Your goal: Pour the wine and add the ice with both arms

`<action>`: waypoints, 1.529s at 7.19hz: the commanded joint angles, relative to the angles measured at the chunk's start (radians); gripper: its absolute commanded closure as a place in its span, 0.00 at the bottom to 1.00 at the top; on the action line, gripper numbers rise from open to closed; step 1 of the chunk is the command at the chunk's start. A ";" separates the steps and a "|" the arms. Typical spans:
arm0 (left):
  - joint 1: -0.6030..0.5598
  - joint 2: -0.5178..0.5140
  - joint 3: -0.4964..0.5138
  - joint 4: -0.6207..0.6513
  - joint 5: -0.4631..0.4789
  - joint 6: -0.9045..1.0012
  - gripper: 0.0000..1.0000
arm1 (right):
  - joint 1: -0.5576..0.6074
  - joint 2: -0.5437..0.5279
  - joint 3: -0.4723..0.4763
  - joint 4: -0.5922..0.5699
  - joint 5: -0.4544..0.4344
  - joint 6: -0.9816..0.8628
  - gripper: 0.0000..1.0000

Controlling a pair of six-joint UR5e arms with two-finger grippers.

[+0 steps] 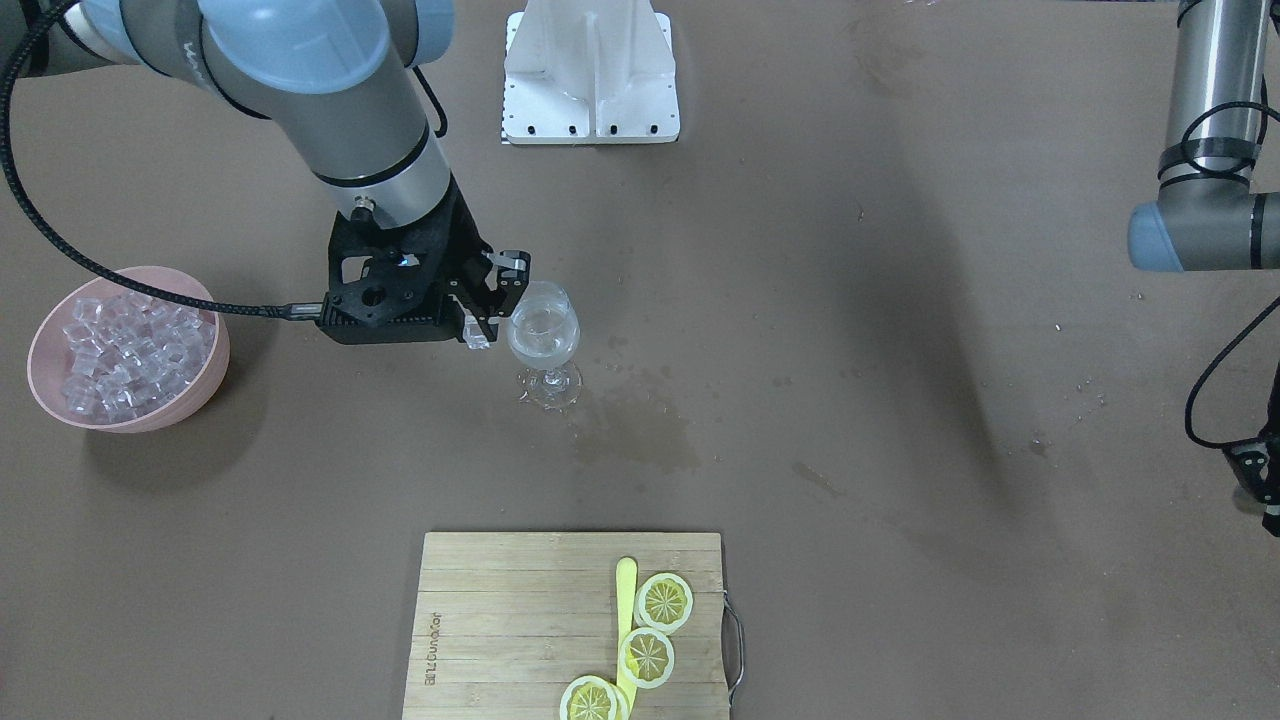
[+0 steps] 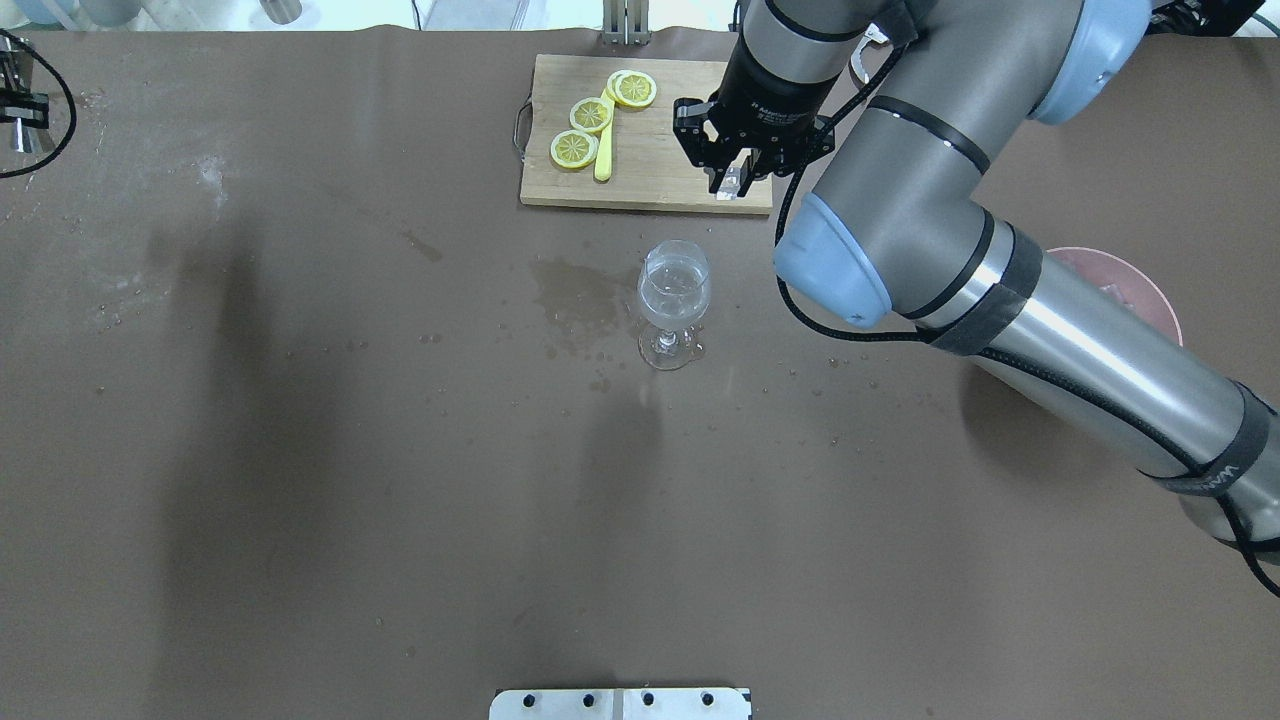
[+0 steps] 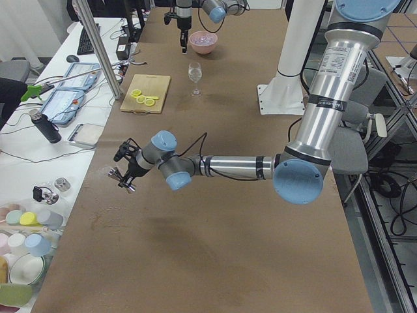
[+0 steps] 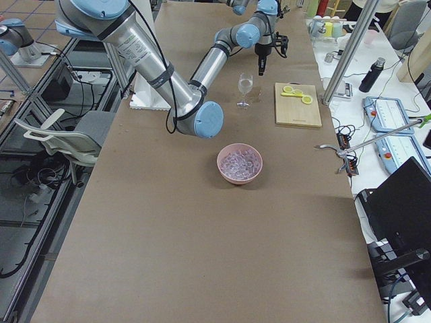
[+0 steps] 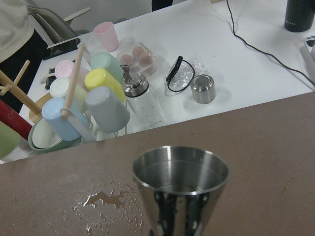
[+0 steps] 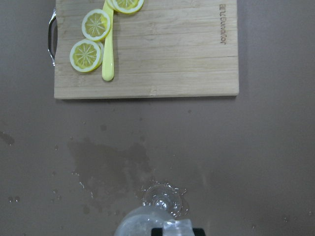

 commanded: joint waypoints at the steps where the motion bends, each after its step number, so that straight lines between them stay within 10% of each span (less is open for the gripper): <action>1: 0.002 0.033 0.136 -0.270 0.011 -0.027 1.00 | -0.057 0.012 -0.003 0.006 -0.003 0.040 1.00; 4: 0.047 0.062 0.232 -0.528 0.208 -0.086 1.00 | -0.059 0.007 -0.021 0.036 0.000 0.051 1.00; 11: 0.262 0.119 0.297 -0.705 0.422 -0.217 1.00 | -0.077 0.006 -0.026 0.061 0.005 0.074 1.00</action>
